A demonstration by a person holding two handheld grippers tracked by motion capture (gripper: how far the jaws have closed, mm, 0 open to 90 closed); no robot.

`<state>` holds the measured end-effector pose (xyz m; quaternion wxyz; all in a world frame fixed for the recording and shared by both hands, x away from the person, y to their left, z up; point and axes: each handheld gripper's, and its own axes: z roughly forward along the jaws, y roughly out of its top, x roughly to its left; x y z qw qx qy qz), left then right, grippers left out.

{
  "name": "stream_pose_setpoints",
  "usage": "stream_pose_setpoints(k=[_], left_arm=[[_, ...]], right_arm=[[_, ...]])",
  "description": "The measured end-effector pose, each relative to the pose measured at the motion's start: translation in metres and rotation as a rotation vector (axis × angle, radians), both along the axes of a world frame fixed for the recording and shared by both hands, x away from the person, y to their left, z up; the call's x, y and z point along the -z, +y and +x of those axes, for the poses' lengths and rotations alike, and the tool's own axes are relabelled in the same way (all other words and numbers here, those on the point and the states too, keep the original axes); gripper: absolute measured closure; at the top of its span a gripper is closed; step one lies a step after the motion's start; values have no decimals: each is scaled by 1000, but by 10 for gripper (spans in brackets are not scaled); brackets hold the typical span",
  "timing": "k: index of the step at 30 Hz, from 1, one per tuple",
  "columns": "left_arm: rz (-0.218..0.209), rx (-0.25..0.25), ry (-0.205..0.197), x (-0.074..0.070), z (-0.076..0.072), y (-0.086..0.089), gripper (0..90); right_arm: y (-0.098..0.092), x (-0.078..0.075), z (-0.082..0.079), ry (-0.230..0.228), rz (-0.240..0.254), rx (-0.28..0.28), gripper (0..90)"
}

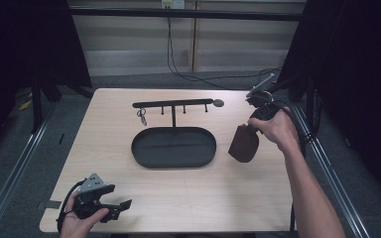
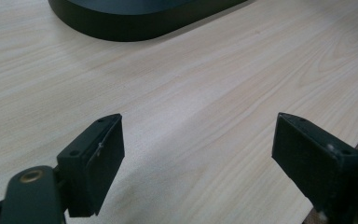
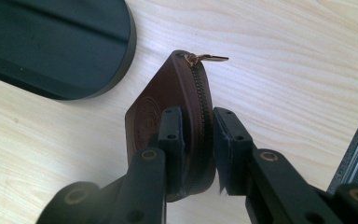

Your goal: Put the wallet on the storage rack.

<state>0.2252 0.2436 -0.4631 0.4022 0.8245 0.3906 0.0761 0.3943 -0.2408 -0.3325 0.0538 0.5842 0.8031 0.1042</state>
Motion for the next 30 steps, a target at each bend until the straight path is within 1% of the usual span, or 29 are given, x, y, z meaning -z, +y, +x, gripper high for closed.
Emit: stream_pose_setpoints(k=[4, 6, 9, 10, 13, 15, 18, 20, 21, 22, 24, 28, 30], left_arm=[[-6, 7, -2, -1, 0, 1, 166], [-6, 0, -3, 0, 0, 1, 166], [-10, -4, -1, 0, 0, 2, 165], [-10, -3, -1, 0, 1, 2, 164], [-11, 2, -1, 0, 1, 1, 164], [-10, 4, 0, 0, 2, 1, 164], [-13, 5, 2, 0, 2, 1, 163], [-19, 10, -2, 0, 2, 1, 161], [-21, 12, -9, 0, 2, 1, 161], [-21, 14, -15, -1, 1, 1, 161], [-21, 16, -17, -1, 1, 0, 162], [-24, 15, -13, -1, 1, 1, 162], [-23, 13, -15, -2, 1, 1, 162]], right_arm=[[5, -2, 3, -11, 4, -15, 745], [7, -5, 4, -22, 12, -14, 745], [11, -9, 5, -23, 17, -28, 745], [12, -10, 5, -23, 25, -30, 745], [16, -11, 8, -24, 19, -34, 745], [18, -12, 10, -29, 29, -38, 745], [23, -12, 11, -31, 30, -45, 745], [25, -11, 12, -36, 48, -46, 745], [27, -10, 12, -31, 57, -47, 745], [29, -10, 12, -30, 53, -50, 745], [33, -9, 12, -36, 61, -56, 745], [40, -7, 14, -53, 85, -77, 746], [45, -6, 16, -44, 94, -91, 747]])
